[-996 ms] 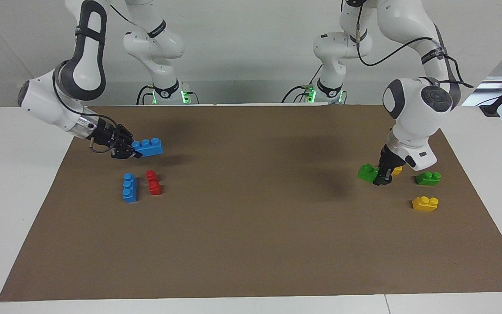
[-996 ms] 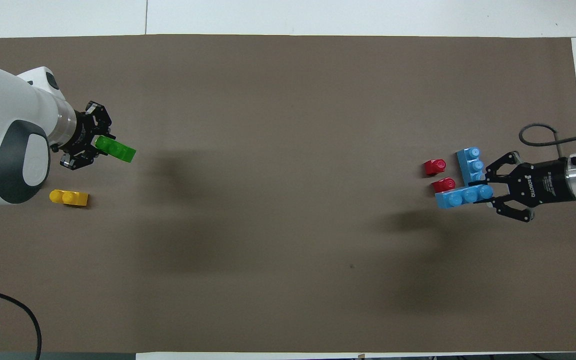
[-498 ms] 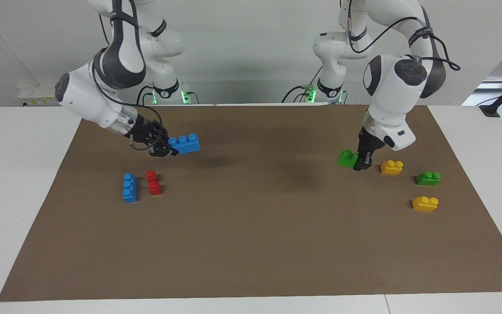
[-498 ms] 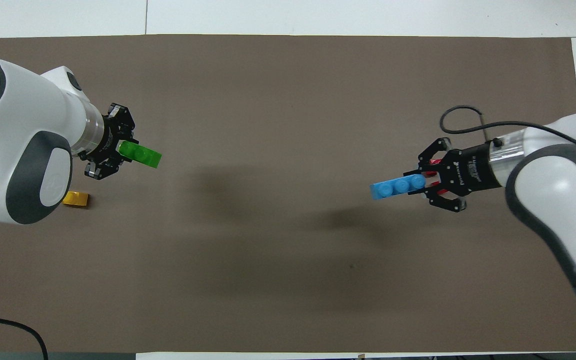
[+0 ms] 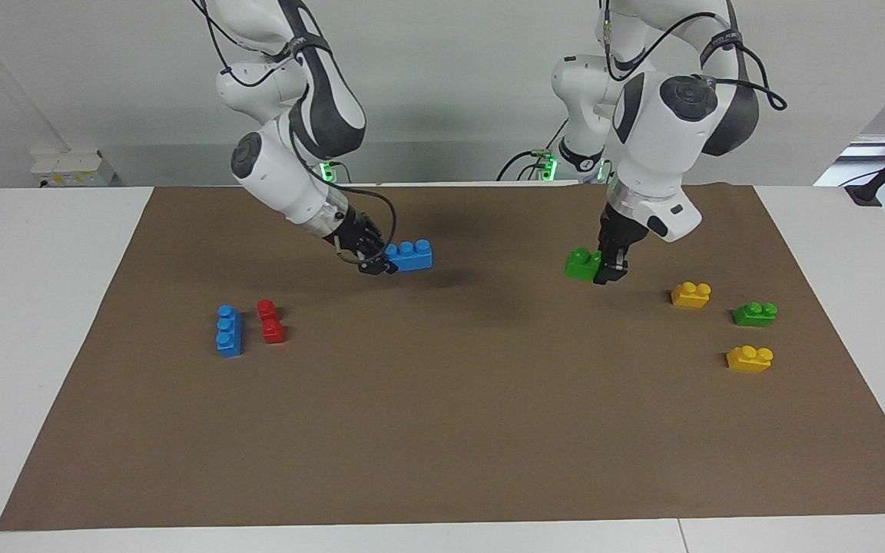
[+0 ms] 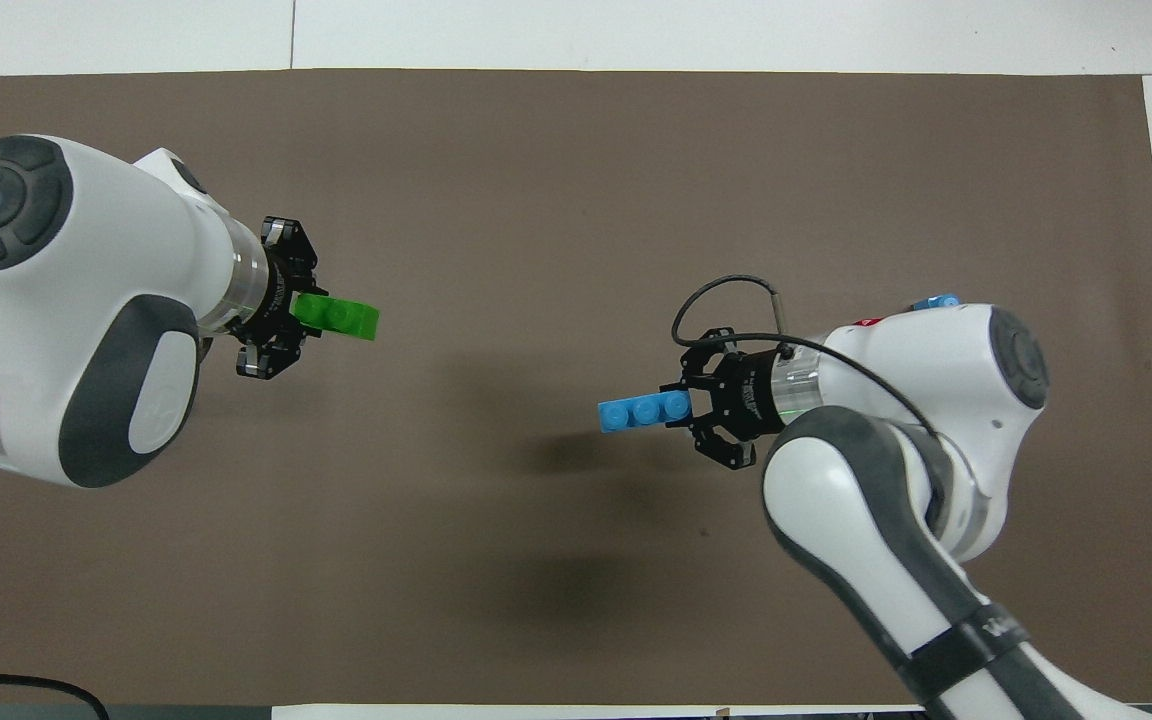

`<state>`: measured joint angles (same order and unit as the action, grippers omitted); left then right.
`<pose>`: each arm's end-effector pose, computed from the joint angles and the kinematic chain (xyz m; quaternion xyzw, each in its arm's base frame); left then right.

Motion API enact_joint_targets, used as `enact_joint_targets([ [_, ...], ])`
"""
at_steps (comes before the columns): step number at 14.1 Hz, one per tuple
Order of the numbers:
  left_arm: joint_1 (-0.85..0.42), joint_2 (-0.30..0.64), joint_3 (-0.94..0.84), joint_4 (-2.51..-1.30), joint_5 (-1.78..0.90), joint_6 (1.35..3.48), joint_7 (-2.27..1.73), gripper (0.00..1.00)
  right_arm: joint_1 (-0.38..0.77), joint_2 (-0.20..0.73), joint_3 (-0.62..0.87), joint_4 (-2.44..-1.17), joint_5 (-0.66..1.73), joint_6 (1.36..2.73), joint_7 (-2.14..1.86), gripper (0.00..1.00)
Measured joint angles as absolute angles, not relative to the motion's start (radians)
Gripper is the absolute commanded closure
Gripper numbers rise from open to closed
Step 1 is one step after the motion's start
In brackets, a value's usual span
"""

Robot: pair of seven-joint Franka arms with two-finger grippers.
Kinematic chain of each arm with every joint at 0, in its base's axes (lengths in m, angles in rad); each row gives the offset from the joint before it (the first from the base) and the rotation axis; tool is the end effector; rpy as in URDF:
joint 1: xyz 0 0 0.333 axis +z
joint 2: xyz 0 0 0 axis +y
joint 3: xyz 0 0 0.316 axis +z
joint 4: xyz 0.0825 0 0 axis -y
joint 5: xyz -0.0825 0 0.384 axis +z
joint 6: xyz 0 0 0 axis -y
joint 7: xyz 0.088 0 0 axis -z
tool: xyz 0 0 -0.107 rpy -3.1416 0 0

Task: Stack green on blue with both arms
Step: 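Carry the green brick with the left gripper while the right gripper brings the blue brick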

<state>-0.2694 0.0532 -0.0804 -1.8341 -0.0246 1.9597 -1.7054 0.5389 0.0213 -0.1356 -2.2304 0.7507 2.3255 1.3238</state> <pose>0.5496 -0.2014 0.5028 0.7756 0.6300 0.0070 0.0381 0.4902 0.2224 0.3731 -0.7263 0.6291 0.1863 0.2050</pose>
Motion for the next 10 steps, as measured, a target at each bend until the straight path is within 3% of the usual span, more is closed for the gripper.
enact_joint_targets([
  [6, -0.442, 0.052, -0.084, -1.855, -0.025, 2.020, -2.005, 1.00, 0.674, 0.105, -0.136, -2.283, 0.934, 2.522, 1.336, 1.00],
  [10, -0.512, 0.044, -0.084, -1.938, -0.025, 2.099, -2.073, 1.00, 0.741, 0.190, -0.136, -2.284, 1.076, 2.601, 1.272, 1.00],
])
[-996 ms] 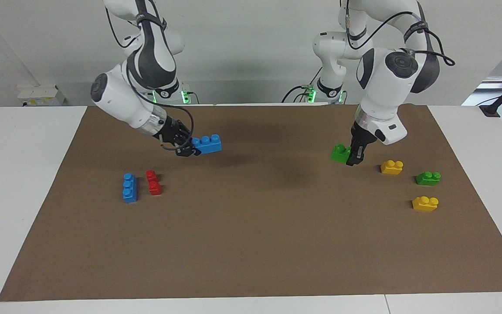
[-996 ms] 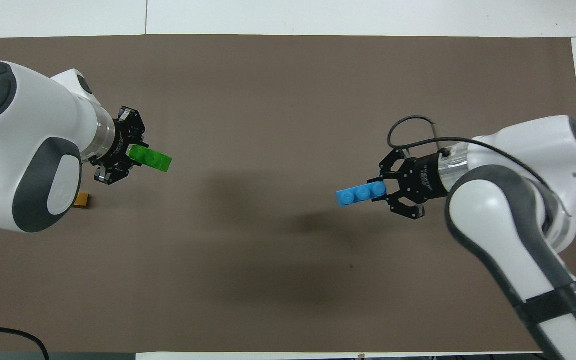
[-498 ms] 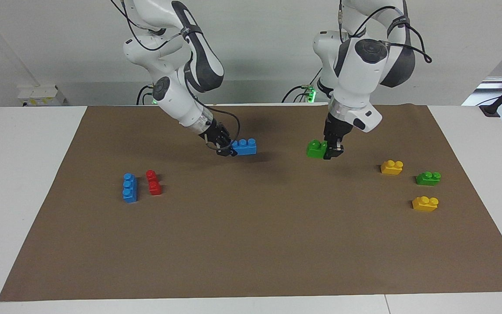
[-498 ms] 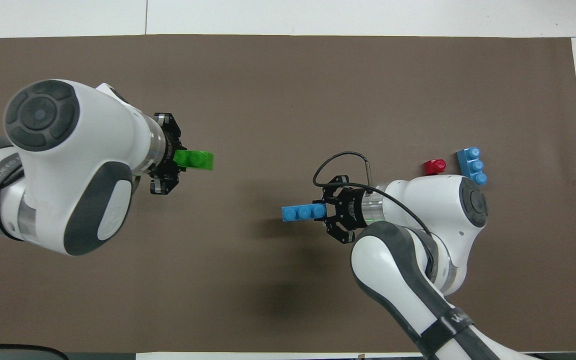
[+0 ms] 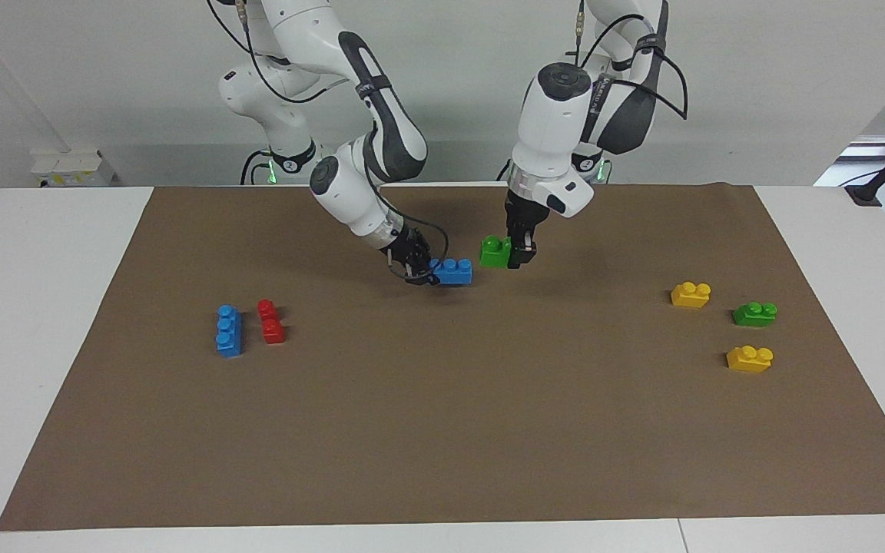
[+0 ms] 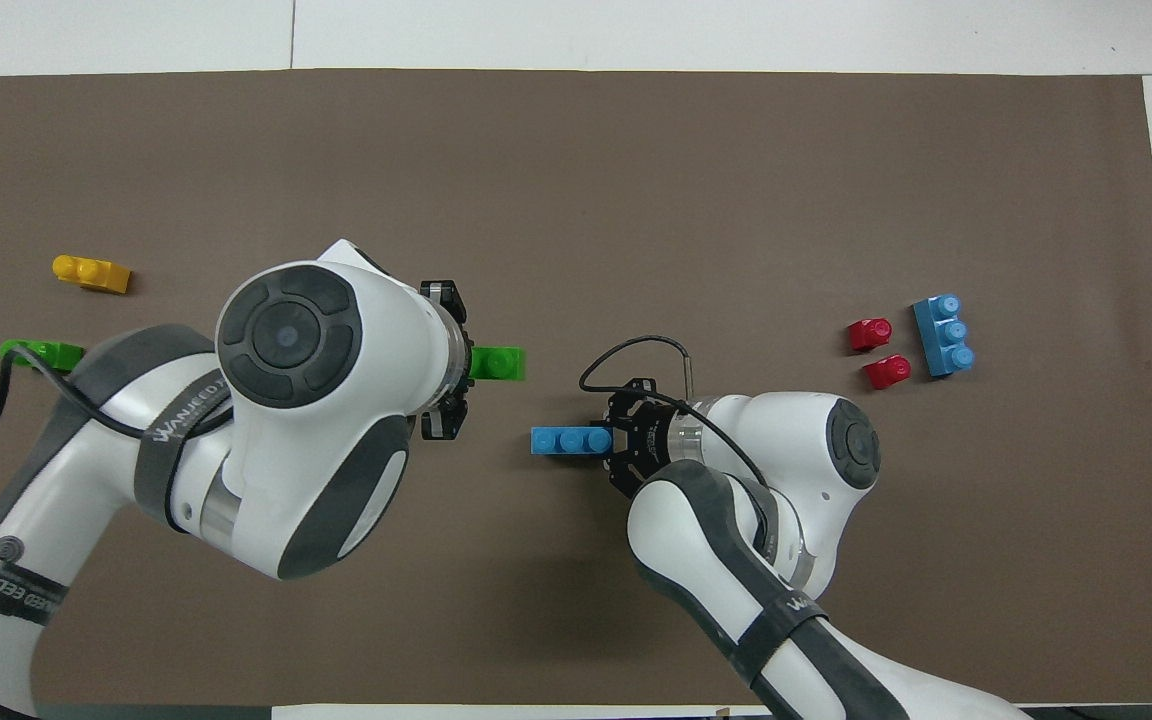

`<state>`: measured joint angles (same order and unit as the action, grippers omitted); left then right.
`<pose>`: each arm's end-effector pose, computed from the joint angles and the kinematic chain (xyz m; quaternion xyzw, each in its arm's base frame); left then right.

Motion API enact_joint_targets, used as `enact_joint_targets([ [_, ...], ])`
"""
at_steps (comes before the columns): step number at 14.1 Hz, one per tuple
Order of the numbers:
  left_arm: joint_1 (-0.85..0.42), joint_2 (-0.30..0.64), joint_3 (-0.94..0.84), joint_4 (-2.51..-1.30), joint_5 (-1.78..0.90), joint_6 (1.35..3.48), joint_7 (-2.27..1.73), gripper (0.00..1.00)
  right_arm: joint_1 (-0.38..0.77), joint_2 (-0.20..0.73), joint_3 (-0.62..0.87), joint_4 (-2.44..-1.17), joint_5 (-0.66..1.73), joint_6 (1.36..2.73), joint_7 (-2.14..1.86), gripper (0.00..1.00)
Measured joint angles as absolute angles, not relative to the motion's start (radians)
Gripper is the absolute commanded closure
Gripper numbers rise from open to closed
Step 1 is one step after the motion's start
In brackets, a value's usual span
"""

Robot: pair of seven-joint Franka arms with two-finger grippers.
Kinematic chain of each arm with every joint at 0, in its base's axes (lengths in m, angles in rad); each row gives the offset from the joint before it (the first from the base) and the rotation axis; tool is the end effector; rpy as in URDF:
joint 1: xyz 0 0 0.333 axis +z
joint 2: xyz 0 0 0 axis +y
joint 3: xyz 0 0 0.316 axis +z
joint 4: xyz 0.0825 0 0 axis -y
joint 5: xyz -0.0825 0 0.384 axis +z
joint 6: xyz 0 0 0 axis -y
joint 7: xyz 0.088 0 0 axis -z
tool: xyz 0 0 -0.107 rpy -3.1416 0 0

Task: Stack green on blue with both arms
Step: 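Carry the green brick with the left gripper while the right gripper brings the blue brick, then press the green brick onto the blue brick end with both grippers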

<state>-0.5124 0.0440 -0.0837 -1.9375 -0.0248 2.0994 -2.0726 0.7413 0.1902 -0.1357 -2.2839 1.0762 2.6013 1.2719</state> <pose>0.4807 -0.3269 0.4716 0.7344 0.6760 0.0013 0.0604 0.4509 0.2901 0.2770 -0.6764 0.6783 0.1906 0.2144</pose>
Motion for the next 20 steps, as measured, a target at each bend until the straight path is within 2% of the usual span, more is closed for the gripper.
enact_joint_targets([
  [3, -0.547, 0.042, -0.084, -2.007, -0.025, 2.155, -2.096, 1.00, 0.756, 0.219, -0.136, -2.282, 1.160, 2.620, 1.179, 1.00],
  [14, -0.637, 0.040, -0.083, -2.179, -0.023, 2.326, -2.180, 1.00, 0.756, 0.219, -0.136, -2.282, 1.161, 2.620, 1.160, 1.00],
  [20, -0.654, 0.041, -0.082, -2.223, -0.014, 2.398, -2.220, 1.00, 0.756, 0.219, -0.136, -2.282, 1.161, 2.619, 1.149, 1.00],
])
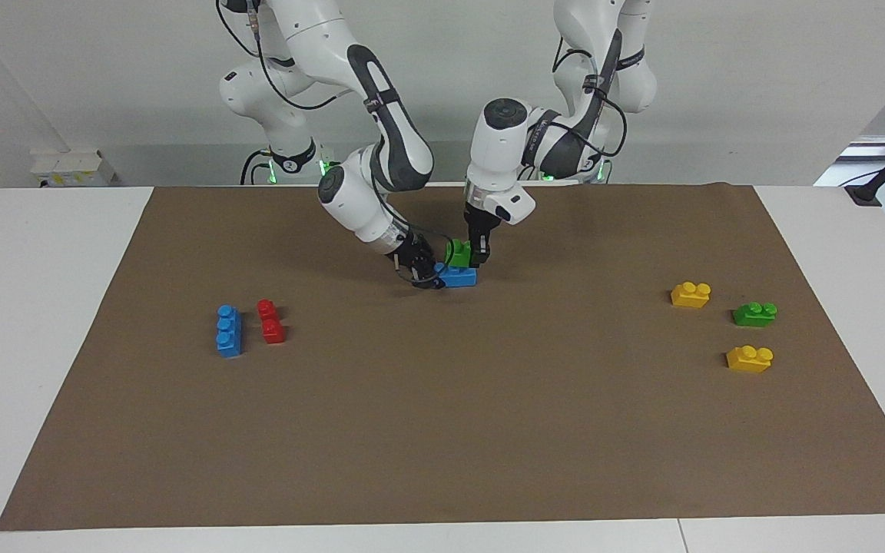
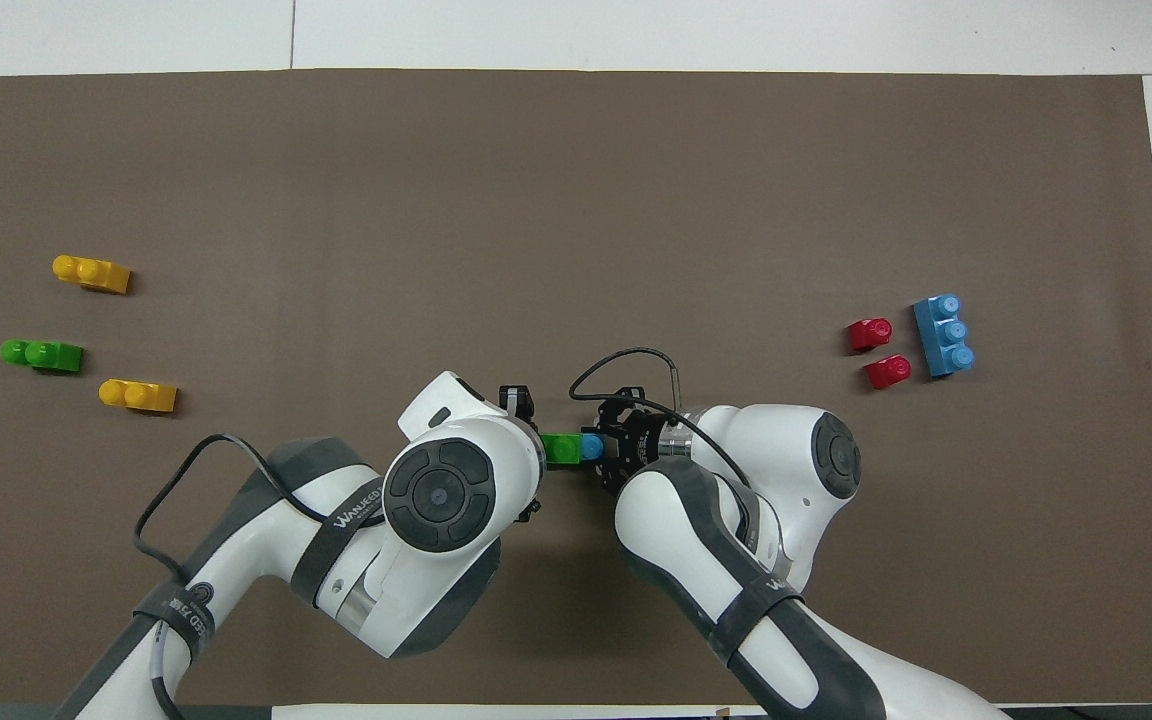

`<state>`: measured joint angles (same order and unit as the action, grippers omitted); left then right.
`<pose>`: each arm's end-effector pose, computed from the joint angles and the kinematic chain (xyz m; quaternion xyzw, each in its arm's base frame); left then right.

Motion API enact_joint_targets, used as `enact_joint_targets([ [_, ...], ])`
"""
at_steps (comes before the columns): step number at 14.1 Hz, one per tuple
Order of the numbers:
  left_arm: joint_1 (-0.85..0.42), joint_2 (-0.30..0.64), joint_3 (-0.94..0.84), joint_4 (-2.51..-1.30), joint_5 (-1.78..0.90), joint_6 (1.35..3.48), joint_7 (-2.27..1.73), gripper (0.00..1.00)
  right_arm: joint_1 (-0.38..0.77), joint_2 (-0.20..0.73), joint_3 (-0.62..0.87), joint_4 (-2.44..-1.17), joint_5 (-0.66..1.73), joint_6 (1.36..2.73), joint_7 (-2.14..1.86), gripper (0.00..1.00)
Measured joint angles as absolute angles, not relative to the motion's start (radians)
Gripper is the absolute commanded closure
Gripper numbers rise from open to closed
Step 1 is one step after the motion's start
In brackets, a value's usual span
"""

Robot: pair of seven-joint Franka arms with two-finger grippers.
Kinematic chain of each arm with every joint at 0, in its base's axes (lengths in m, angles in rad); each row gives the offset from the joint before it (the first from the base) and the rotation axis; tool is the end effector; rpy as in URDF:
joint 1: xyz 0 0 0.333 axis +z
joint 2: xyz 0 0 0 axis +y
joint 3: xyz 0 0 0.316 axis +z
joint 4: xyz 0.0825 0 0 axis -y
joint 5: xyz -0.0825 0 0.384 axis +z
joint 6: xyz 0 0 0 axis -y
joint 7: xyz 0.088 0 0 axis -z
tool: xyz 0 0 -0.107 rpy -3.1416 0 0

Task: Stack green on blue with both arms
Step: 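Press the green brick onto the blue brick end with both grippers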

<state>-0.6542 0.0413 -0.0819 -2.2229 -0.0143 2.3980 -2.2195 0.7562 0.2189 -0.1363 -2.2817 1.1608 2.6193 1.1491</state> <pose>0.4039 -0.3659 0.3691 0.7322 0.6777 -0.0006 0.0673 0.4472 0.2929 0.2627 -0.6914 0.6595 0.1880 0.2273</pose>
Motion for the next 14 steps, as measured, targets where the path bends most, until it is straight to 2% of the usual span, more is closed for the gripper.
enact_joint_targets([
  [14, -0.703, 0.073, -0.082, -2.216, 0.219, 2.407, -2.426, 1.00, 0.756, 0.219, -0.136, -2.282, 1.161, 2.619, 1.143, 1.00],
])
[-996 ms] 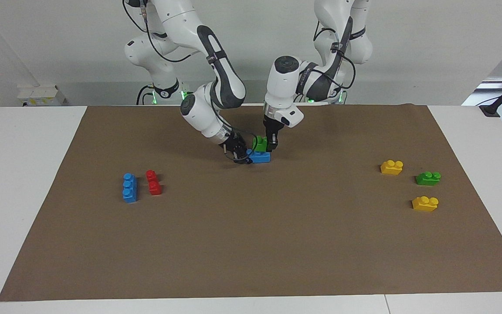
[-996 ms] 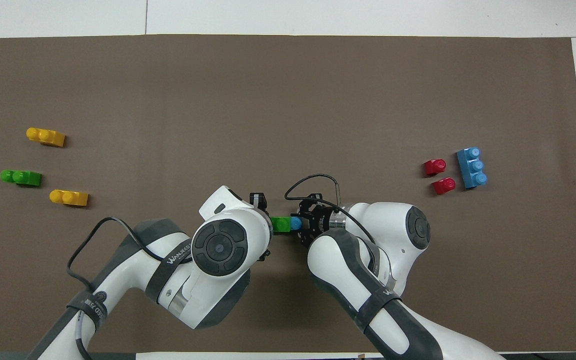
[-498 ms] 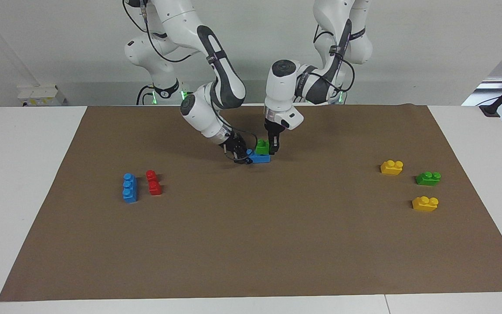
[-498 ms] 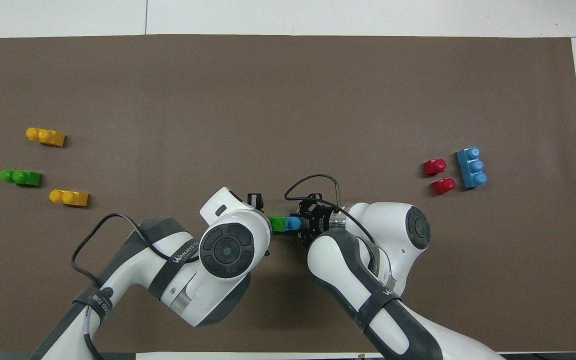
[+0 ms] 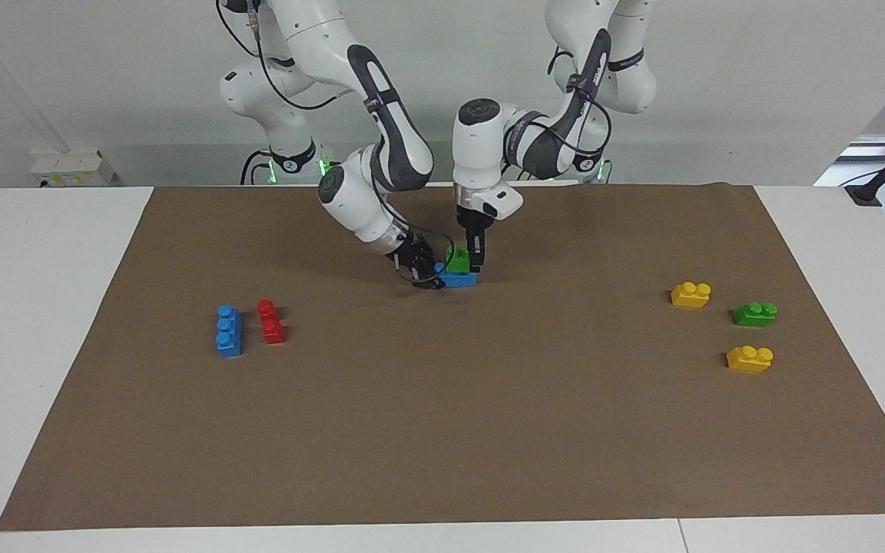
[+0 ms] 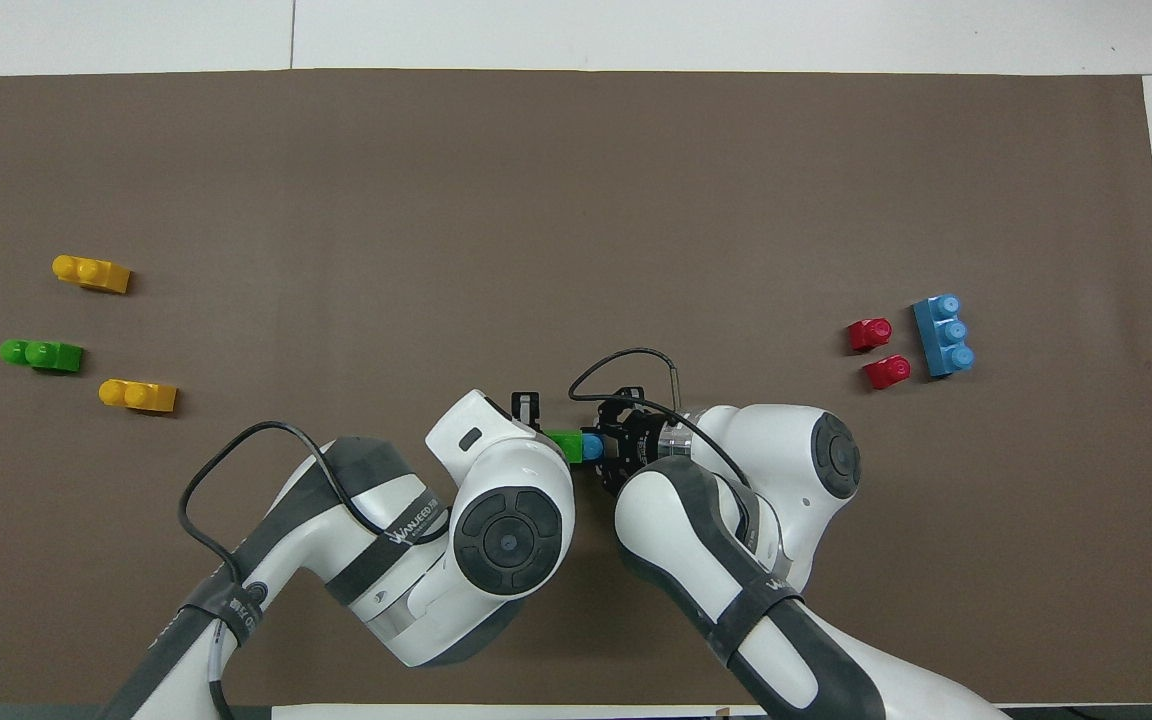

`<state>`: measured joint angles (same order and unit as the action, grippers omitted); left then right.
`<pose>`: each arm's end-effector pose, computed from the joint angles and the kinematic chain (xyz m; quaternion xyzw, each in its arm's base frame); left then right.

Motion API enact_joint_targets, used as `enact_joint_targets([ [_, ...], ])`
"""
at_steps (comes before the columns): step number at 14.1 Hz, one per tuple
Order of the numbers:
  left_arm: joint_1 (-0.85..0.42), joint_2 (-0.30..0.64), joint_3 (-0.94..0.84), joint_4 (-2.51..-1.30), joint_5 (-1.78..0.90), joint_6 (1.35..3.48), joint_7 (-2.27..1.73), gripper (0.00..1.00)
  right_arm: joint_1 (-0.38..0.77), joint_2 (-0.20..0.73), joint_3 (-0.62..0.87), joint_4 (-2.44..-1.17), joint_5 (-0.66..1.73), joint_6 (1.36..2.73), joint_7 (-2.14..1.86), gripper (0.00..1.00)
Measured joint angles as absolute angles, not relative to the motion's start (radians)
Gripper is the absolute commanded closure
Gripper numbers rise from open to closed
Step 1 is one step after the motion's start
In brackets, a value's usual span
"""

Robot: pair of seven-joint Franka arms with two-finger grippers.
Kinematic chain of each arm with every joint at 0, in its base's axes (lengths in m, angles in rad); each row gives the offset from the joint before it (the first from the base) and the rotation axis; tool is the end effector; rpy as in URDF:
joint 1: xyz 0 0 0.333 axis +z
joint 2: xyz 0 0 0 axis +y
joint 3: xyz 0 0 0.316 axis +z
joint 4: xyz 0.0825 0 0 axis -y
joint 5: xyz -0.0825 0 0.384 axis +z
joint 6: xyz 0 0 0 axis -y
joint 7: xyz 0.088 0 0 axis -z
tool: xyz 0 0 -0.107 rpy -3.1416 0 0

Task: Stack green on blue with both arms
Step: 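Press the green brick onto the blue brick end with both grippers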

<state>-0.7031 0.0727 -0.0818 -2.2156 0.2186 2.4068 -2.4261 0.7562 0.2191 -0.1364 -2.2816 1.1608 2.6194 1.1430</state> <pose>0.3895 -0.3868 0.3562 0.7324 0.6741 0.0728 0.0618 0.4472 0.2929 0.2627 -0.6934 0.6575 0.1872 0.2278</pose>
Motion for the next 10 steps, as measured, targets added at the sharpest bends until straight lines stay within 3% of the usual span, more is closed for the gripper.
enact_joint_targets([
  [10, -0.697, 0.076, -0.074, -2.210, 0.220, 2.401, -2.506, 1.00, 0.756, 0.219, -0.136, -2.282, 1.161, 2.620, 1.142, 1.00],
])
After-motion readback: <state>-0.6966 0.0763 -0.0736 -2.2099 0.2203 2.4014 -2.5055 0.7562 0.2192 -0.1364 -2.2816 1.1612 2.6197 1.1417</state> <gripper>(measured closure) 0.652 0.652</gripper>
